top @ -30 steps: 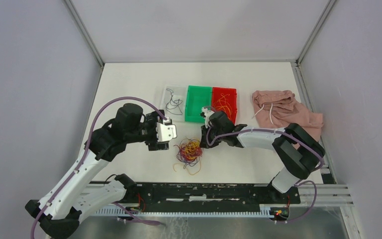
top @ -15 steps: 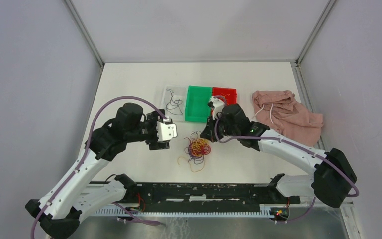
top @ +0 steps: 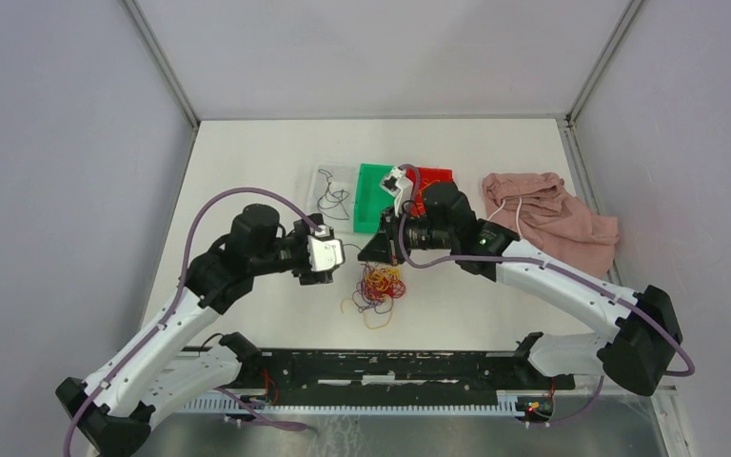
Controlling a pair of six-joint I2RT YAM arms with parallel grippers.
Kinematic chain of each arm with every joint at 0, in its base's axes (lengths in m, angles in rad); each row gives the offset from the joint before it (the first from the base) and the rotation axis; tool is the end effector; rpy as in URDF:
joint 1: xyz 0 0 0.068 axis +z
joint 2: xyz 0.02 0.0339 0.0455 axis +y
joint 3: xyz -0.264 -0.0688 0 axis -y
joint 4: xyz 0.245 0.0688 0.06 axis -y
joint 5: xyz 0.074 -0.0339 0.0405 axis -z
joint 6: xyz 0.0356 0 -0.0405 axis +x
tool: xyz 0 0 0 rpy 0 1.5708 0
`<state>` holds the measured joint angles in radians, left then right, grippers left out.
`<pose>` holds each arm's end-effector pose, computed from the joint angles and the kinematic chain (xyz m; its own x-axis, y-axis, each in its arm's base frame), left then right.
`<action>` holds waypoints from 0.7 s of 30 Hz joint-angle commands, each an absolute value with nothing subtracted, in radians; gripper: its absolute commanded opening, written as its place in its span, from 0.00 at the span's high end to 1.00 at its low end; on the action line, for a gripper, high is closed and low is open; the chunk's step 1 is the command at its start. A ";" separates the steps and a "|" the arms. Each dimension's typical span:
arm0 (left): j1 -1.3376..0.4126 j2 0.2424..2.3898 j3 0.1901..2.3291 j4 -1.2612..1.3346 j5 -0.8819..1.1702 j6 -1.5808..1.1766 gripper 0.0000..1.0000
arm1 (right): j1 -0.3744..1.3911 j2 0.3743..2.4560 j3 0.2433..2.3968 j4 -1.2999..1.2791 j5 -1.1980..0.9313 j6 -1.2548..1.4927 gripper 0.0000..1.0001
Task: Untangle the cables
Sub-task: Untie the cable.
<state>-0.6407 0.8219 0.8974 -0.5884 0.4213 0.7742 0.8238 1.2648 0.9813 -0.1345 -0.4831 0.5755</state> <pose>0.1298 -0.1150 0.3329 0.2998 0.5723 -0.7633 0.8693 0.1657 0.4657 0.1842 0.2232 0.3115 -0.7420 -0.0919 -0.6641 -0.6370 0.4056 0.6556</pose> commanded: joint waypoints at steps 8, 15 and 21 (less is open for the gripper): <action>-0.641 0.801 0.827 -0.383 0.475 0.816 0.35 | 0.864 1.329 1.074 -0.035 -0.567 0.646 1.00; -0.644 0.808 0.835 -0.489 0.510 0.877 0.59 | 0.877 1.377 1.104 -0.038 -0.540 0.663 1.00; -0.650 0.805 0.827 -0.519 0.491 0.920 0.71 | 0.888 1.400 1.106 -0.015 -0.534 0.680 0.99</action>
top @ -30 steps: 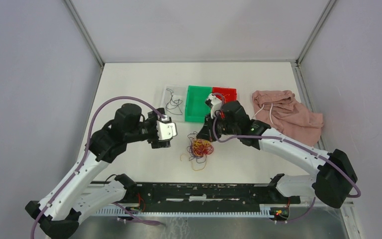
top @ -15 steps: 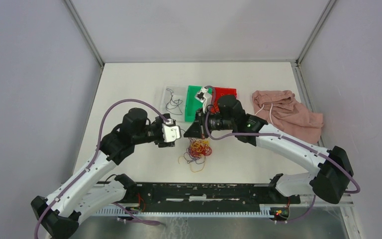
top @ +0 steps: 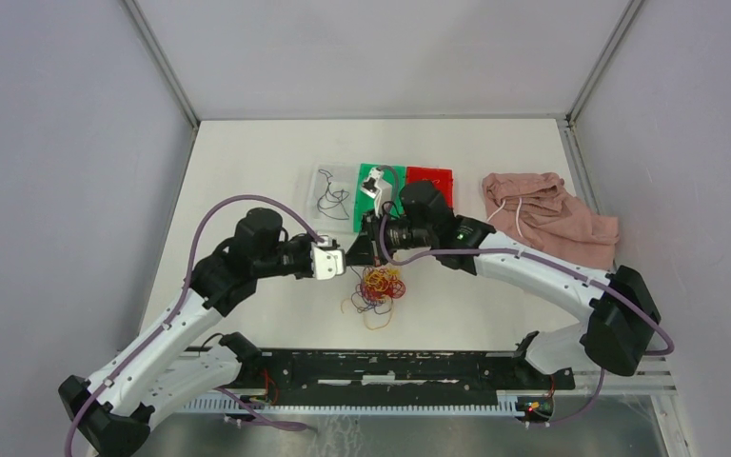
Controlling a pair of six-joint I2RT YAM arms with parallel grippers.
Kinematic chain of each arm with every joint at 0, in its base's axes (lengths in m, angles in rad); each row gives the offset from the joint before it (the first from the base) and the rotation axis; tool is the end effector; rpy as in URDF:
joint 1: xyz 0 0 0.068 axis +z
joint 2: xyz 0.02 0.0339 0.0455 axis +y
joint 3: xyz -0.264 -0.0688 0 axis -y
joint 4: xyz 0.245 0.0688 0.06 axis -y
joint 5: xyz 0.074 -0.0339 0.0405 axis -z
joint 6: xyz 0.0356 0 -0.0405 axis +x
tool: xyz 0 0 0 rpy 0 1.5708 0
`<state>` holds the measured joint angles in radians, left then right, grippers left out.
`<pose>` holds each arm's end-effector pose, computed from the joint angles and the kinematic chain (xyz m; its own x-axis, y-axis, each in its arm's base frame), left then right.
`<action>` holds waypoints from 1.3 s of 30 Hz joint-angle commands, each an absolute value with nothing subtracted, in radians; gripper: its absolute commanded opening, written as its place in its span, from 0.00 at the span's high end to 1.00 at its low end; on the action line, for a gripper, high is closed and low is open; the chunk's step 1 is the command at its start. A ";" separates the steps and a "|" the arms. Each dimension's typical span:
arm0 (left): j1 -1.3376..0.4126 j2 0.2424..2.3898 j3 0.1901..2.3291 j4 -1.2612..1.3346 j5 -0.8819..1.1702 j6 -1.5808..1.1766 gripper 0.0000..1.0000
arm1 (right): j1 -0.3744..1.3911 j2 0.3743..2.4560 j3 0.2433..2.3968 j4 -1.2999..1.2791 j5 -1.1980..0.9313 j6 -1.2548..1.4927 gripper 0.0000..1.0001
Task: Untangle the cables
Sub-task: Untie the cable.
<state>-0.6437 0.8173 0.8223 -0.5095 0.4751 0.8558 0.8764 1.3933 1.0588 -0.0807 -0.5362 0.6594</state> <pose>0.1315 -0.1190 0.3162 0.3914 0.5458 -0.7409 0.8518 0.0897 0.5161 0.1909 0.2577 0.3074 -0.7920 -0.1280 -0.5970 -0.6004 0.3408 0.7235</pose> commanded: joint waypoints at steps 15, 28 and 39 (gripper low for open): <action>-0.650 0.840 0.991 -0.310 0.341 0.644 0.97 | 0.895 1.454 1.021 0.224 -0.588 0.789 0.62; -0.649 0.914 1.298 -0.304 0.376 0.540 0.97 | 0.924 1.556 1.012 0.258 -0.511 0.796 0.69; -0.649 0.977 1.565 -0.300 0.357 0.591 0.97 | 0.946 1.584 1.004 0.204 -0.432 0.736 0.65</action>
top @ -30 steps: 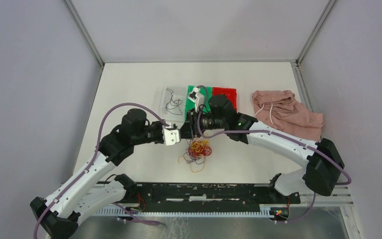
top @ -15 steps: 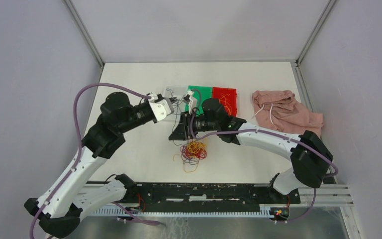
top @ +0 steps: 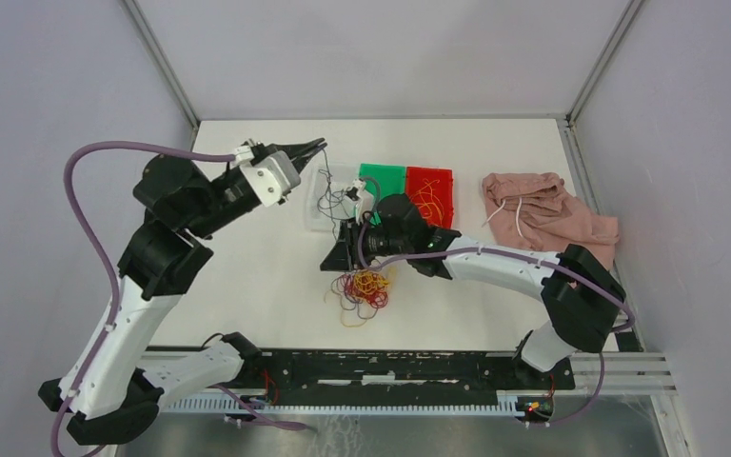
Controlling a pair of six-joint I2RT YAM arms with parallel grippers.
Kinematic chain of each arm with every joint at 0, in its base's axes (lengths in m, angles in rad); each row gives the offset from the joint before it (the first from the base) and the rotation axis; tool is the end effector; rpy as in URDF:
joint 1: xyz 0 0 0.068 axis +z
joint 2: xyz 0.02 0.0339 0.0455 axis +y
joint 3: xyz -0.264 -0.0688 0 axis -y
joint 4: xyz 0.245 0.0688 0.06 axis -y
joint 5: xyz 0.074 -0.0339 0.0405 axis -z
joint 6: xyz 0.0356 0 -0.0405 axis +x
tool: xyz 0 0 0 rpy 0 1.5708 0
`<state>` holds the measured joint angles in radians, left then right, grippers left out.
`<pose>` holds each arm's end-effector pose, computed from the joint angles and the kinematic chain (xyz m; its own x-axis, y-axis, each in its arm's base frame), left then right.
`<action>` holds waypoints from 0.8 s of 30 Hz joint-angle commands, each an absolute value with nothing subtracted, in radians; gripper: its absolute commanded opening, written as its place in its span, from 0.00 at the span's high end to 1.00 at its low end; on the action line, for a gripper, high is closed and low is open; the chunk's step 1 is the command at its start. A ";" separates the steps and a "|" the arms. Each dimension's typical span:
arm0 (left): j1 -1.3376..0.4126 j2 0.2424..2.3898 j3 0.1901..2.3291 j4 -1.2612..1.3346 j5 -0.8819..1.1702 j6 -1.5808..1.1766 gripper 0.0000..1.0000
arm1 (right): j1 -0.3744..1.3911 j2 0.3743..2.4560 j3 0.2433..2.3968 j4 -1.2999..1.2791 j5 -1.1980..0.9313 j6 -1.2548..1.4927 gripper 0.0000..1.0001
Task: Untangle the cables
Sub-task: Untie the cable.
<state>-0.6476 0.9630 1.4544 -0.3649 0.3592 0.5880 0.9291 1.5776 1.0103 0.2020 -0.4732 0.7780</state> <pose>0.1228 -0.1086 0.5123 0.5513 0.2341 -0.8008 0.6455 0.4884 0.5872 0.2021 0.2976 0.2587 -0.8316 -0.0692 -0.5511 -0.5393 0.3375 0.7715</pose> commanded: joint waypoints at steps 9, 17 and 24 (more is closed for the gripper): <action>-0.649 1.024 1.708 -0.183 0.310 0.664 0.97 | 0.978 1.619 0.975 0.178 -0.368 0.701 0.64; -0.649 1.072 1.801 -0.036 0.254 0.790 0.97 | 0.990 1.637 0.931 0.176 -0.324 0.681 0.62; -0.649 1.134 1.879 0.167 0.143 0.900 0.97 | 0.992 1.653 0.894 0.182 -0.307 0.673 0.61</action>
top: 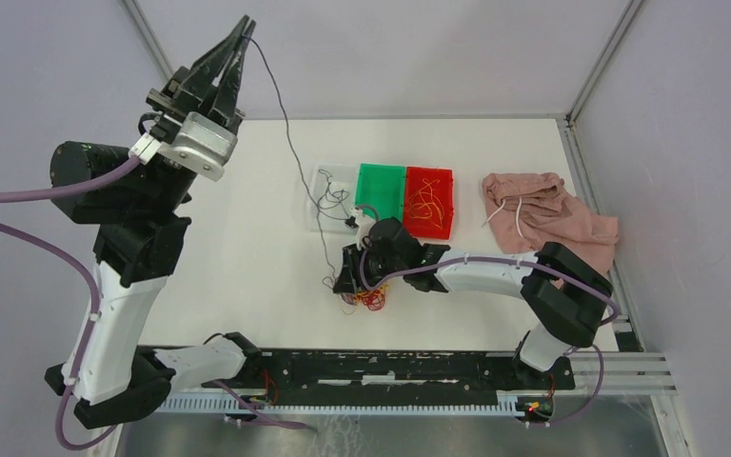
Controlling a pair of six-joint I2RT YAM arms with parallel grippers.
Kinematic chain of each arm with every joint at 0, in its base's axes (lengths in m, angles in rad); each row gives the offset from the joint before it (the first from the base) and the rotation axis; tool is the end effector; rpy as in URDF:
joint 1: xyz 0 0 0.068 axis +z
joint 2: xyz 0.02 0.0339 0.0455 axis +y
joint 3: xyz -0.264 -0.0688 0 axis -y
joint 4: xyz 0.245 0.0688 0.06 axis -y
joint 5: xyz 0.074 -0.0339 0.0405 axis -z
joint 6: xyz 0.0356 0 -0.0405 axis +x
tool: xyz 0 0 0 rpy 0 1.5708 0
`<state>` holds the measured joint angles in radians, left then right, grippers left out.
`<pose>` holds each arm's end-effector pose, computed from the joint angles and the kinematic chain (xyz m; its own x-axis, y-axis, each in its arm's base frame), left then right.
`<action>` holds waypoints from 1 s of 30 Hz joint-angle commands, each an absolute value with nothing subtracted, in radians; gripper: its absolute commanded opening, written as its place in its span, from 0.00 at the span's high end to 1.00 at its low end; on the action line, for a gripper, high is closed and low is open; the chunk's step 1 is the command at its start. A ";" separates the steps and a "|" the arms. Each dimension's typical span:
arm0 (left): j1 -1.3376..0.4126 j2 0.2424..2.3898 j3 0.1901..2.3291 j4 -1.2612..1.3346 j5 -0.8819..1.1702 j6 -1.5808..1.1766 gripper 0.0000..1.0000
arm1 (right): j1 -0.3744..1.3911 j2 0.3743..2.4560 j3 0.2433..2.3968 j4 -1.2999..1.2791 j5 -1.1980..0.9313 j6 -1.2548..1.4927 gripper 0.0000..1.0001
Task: Untangle the cables
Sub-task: Untie the cable.
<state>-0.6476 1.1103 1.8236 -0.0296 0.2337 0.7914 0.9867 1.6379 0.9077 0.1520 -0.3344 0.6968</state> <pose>0.1010 -0.0868 0.6243 0.8734 0.2070 -0.4408 0.1548 0.7403 0.6543 0.1835 0.2987 0.1994 -0.8341 -0.1625 -0.5271 -0.5271 0.5162 0.6750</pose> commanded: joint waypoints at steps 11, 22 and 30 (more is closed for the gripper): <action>-0.649 1.276 2.110 0.280 0.130 1.029 0.97 | 1.001 1.686 0.844 0.178 -0.268 0.648 0.61; -0.649 1.399 2.325 0.323 0.174 1.163 0.97 | 1.002 1.672 0.708 0.252 -0.231 0.680 0.69; -0.649 1.456 2.386 0.356 0.183 1.223 0.97 | 1.002 1.620 0.692 0.228 -0.234 0.674 0.68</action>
